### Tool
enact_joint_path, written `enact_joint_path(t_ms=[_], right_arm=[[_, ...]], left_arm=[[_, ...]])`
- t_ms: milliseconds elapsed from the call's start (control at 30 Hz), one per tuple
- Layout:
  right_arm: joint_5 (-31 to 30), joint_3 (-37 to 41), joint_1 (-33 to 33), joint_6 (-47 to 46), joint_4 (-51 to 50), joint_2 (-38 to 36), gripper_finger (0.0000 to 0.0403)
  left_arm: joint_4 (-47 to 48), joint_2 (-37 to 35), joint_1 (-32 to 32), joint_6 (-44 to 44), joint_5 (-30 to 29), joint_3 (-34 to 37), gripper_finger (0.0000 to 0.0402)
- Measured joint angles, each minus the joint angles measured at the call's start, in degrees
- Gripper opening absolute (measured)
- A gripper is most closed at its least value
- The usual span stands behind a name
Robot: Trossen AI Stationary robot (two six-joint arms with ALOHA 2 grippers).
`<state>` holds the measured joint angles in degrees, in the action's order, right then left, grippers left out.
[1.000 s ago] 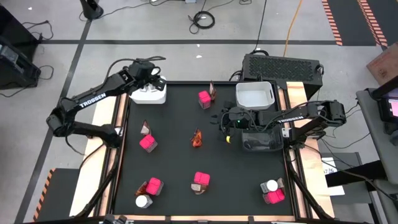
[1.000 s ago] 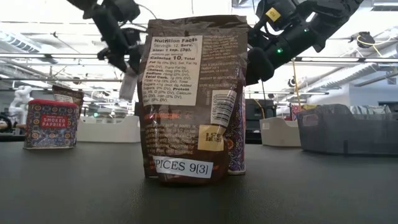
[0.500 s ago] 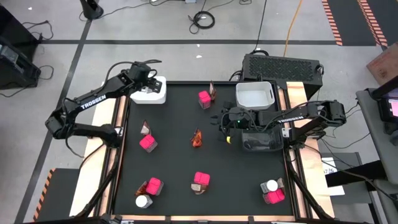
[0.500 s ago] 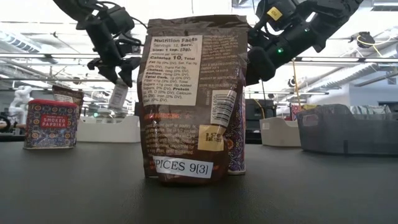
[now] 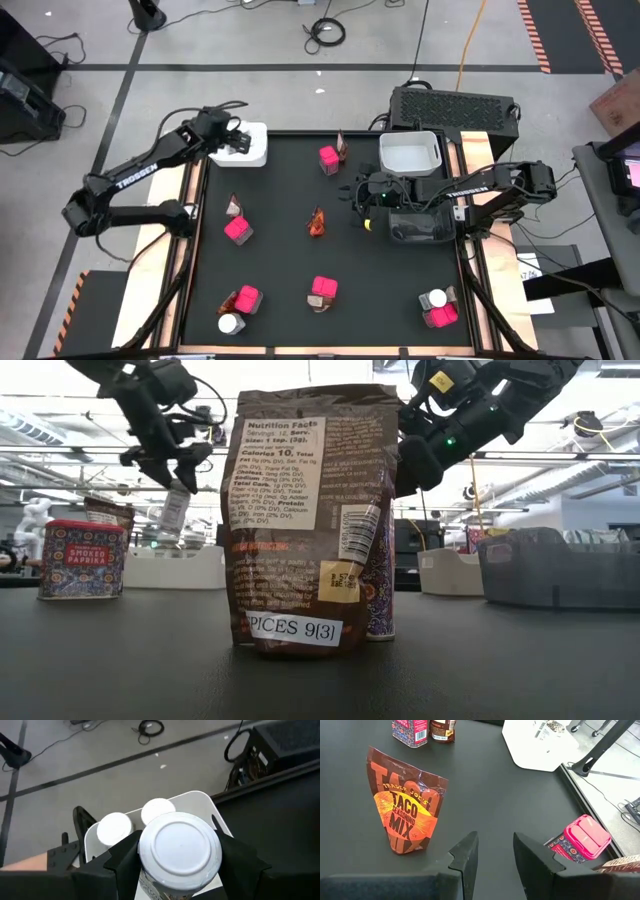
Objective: Sort spices by type
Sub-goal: Put the white seasoning bottle into the left white bin
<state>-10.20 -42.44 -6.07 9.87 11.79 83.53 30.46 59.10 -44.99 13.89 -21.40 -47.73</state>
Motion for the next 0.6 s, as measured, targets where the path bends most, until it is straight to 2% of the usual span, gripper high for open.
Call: enact_joint_path(t_ms=[167,600], right_arm=[[0.0,0.0,0.0,1.0,0.1,0.0,0.0120],[0.0,0.0,0.0,0.0,-0.3,0.0,0.0120]], left_arm=[[-5.4,-3.5,0.0,0.8,-0.1,5.2,0.0219],[-13.8,-3.7,-2.6,-0.7,-1.3,11.7,0.0219]])
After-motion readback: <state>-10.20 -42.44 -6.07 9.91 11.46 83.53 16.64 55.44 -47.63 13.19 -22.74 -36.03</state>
